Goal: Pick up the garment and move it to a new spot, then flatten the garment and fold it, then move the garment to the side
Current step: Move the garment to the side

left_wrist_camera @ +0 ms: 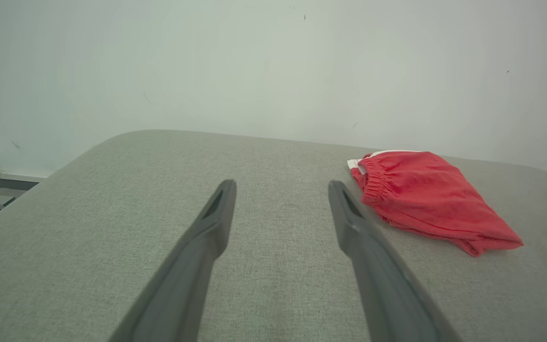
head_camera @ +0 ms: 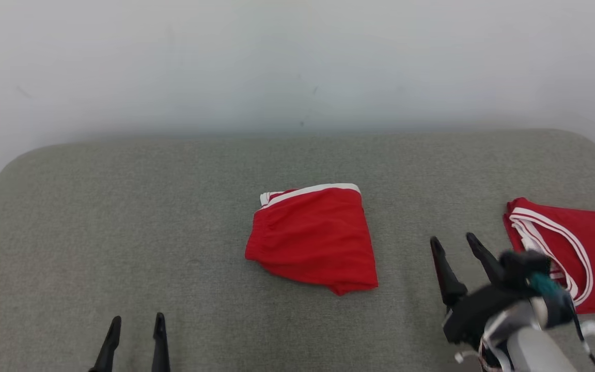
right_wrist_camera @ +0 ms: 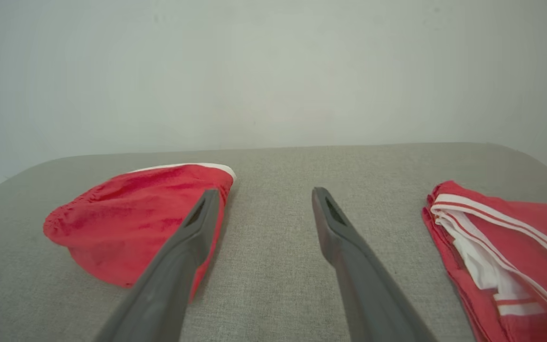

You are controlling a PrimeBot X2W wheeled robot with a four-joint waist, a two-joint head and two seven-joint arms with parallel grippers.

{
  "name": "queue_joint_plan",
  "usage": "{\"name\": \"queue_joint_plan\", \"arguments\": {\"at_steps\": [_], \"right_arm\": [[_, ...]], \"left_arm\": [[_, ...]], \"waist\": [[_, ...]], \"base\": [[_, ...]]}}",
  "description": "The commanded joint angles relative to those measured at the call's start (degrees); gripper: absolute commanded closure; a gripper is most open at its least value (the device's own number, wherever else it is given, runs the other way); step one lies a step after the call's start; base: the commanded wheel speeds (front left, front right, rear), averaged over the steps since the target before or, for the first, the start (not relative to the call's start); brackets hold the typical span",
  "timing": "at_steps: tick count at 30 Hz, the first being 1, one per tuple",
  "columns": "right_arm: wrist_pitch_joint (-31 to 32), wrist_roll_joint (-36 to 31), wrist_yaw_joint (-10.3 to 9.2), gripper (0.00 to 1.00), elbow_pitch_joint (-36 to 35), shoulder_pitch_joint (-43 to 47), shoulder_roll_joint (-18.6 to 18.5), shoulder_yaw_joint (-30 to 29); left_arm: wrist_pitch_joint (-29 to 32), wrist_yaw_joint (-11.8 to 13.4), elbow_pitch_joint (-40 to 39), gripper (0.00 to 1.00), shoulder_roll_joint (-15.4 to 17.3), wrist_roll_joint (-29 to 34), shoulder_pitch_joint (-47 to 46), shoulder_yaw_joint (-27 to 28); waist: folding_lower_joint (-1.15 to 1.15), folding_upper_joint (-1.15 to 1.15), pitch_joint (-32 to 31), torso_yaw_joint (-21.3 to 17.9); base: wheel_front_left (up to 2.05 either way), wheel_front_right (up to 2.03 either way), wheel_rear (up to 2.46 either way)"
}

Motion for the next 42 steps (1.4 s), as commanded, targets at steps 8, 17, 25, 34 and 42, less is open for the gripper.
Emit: {"name": "queue_joint_plan", "arguments": {"at_steps": [8, 17, 25, 34, 42], "right_arm": [[19.7, 2.7, -0.16, 0.0, 8.9, -13.9, -0.6, -1.4], [26.2, 2.7, -0.16, 0.0, 19.8, -22.4, 3.1, -7.9], [26.7, -3.0, -0.16, 0.0, 28.4, -25.9, 4.5, -12.3], [27.0, -2.5, -0.15, 0.86, 36.7, -29.5, 4.8, -11.8], [27.9, -11.2, -0.08, 1.0, 36.0, -35.3, 4.6, 2.0]], "left_arm": [[-0.1, 0.2, -0.5, 0.0, 0.0, -0.6, -2.9, -4.0], [-0.1, -1.1, 1.9, 0.0, 0.0, -0.9, -9.1, -7.2], [-0.1, -1.6, 2.6, 0.0, 0.0, -1.4, -11.2, -7.9], [-0.1, -2.1, 2.5, 0.0, 0.0, -1.8, -13.5, -8.4], [-0.1, -1.3, 1.6, 0.0, 0.0, -2.6, -13.1, -6.2]], "waist": [[0.0, 0.0, 3.6, 6.5], [0.0, 0.0, 7.3, 12.0], [0.0, 0.0, 9.5, 13.0], [0.0, 0.0, 11.7, 13.8], [0.0, 0.0, 11.8, 10.9]], "base": [[0.0, 0.0, 0.0], [0.0, 0.0, 0.0], [0.0, 0.0, 0.0], [0.0, 0.0, 0.0], [0.0, 0.0, 0.0]]}}
